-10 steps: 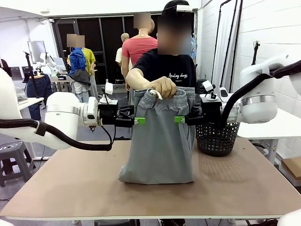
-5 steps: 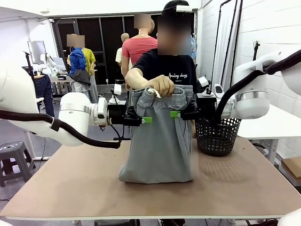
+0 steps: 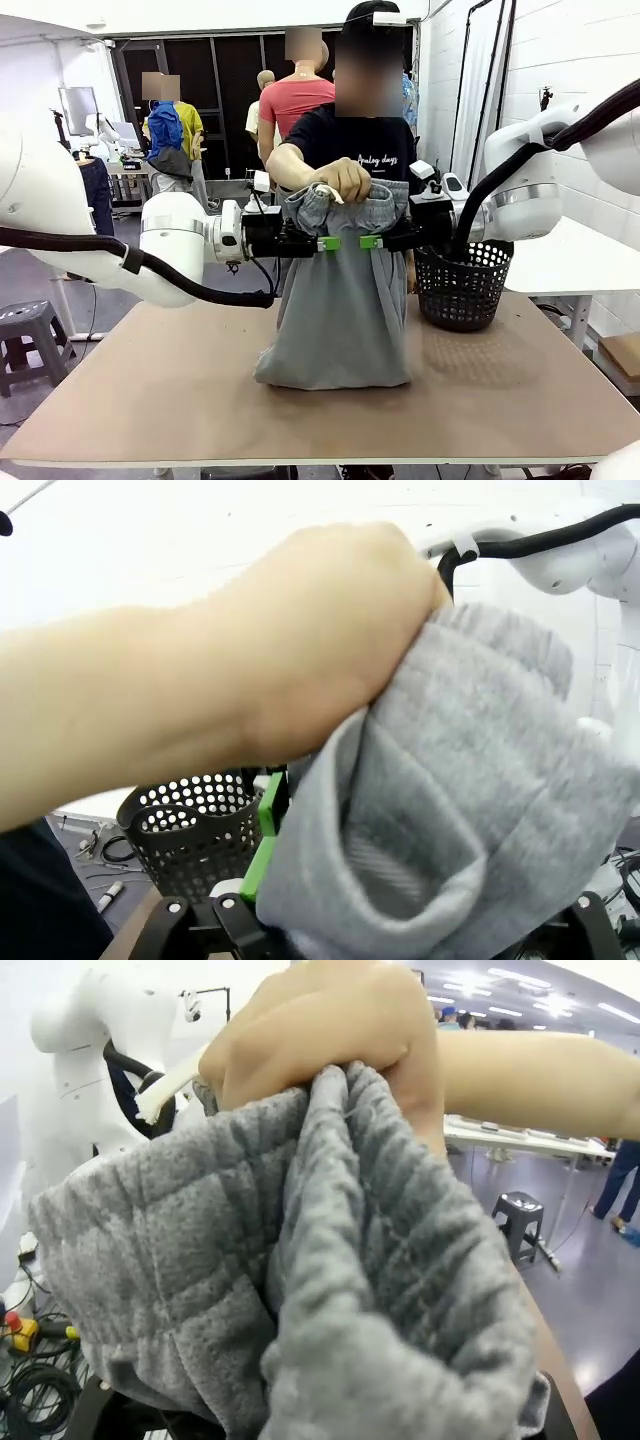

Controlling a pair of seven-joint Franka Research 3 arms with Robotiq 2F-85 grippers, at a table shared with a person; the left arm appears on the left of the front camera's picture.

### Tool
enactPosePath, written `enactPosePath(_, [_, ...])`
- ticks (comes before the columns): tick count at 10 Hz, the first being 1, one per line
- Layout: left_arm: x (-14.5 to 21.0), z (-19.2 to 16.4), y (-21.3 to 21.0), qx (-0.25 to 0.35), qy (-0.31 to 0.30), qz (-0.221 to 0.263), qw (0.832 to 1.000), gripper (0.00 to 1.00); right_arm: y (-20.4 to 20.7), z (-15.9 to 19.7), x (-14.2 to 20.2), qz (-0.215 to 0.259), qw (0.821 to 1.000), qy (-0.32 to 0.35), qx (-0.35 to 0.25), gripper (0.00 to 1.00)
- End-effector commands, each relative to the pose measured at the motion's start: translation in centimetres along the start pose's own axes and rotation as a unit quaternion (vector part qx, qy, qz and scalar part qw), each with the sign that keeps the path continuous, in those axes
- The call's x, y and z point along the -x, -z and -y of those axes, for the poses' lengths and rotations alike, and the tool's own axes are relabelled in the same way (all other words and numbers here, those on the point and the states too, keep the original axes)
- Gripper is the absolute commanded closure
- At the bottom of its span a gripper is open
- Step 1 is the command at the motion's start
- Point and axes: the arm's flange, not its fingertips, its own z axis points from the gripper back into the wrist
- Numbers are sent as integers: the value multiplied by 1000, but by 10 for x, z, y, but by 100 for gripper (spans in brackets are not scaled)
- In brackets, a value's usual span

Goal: Fold the training pants.
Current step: Release the ends of the Training pants and then grab the overlapped ends.

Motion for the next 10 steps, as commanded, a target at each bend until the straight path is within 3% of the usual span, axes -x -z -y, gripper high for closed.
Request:
enactPosePath(1, [-13, 12, 0, -49, 32, -30, 998, 0, -2, 7, -4, -14, 1000, 7, -5, 0])
enactPosePath(2, [-14, 16, -1, -70, 57, -45, 995, 0, -4, 6, -5, -21, 1000, 6, -4, 0])
enactPosePath(5, [-8, 19, -9, -61, 29, -38, 997, 0, -2, 7, -9, 4, 1000, -8, -17, 0])
enactPosePath(6, [-5, 18, -9, -64, 22, -33, 997, 0, -3, 7, -11, 13, 1000, -8, -22, 19])
enactPosePath(8, [-3, 16, -11, -50, 21, -30, 998, 40, -9, 9, -10, 33, 999, 13, -22, 58])
enactPosePath(10, [-10, 18, -12, -65, 55, -18, 996, 79, -17, 12, -6, 3, 1000, 27, -10, 98])
